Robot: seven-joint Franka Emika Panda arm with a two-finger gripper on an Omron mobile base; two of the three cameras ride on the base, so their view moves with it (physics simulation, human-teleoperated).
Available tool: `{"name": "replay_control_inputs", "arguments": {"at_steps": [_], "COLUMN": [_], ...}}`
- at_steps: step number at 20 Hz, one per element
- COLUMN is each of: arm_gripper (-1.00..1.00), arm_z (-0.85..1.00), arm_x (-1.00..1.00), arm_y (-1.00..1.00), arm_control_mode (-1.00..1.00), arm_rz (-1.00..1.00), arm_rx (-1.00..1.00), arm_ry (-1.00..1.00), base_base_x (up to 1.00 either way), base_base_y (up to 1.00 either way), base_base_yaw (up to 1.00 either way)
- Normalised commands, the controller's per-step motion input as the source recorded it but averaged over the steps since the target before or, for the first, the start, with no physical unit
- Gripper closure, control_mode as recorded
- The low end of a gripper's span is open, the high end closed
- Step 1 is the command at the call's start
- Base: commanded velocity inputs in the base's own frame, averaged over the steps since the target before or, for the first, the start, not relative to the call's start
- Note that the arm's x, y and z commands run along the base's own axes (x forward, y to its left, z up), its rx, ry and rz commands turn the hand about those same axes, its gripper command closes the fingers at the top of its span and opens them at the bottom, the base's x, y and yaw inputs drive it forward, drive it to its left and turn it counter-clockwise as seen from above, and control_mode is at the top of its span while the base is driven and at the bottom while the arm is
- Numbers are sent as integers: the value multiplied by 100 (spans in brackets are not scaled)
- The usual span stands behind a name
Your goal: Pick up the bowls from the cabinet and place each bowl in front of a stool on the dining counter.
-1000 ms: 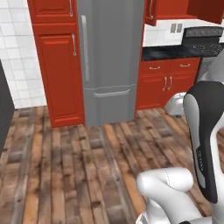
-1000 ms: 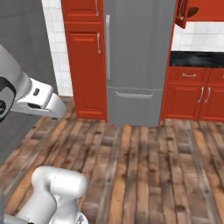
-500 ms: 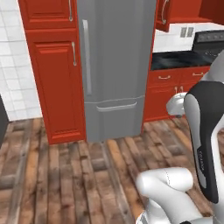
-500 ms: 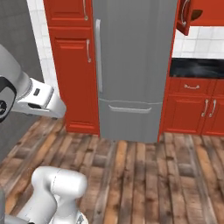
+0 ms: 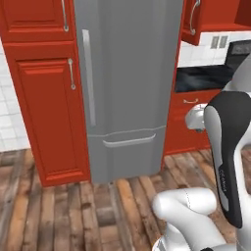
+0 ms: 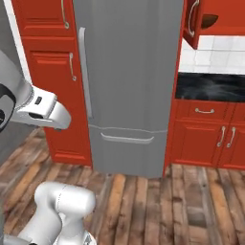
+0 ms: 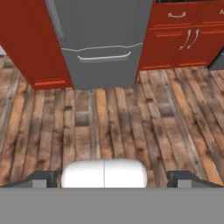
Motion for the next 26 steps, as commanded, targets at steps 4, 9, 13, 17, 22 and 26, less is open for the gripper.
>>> {"name": "replay_control_inputs", "arguments": {"at_steps": [4, 9, 13, 17, 22, 26], "arm_gripper": [-100, -100, -100, -100, -100, -100], "arm_z": [0, 0, 0, 0, 0, 0], "arm_x": [0, 0, 0, 0, 0, 0], "arm_y": [0, 0, 0, 0, 0, 0], "arm_control_mode": [100, 100, 100, 100, 100, 100], "arm_rz": [0, 0, 0, 0, 0, 0], "arm_rx": [0, 0, 0, 0, 0, 0], "arm_ry": [0, 0, 0, 0, 0, 0], "base_base_x": [100, 100, 100, 98, 85, 56], "base_base_y": [-83, -98, -100, -100, -86, -49], "base_base_yaw": [8, 11, 15, 13, 6, 0]}}
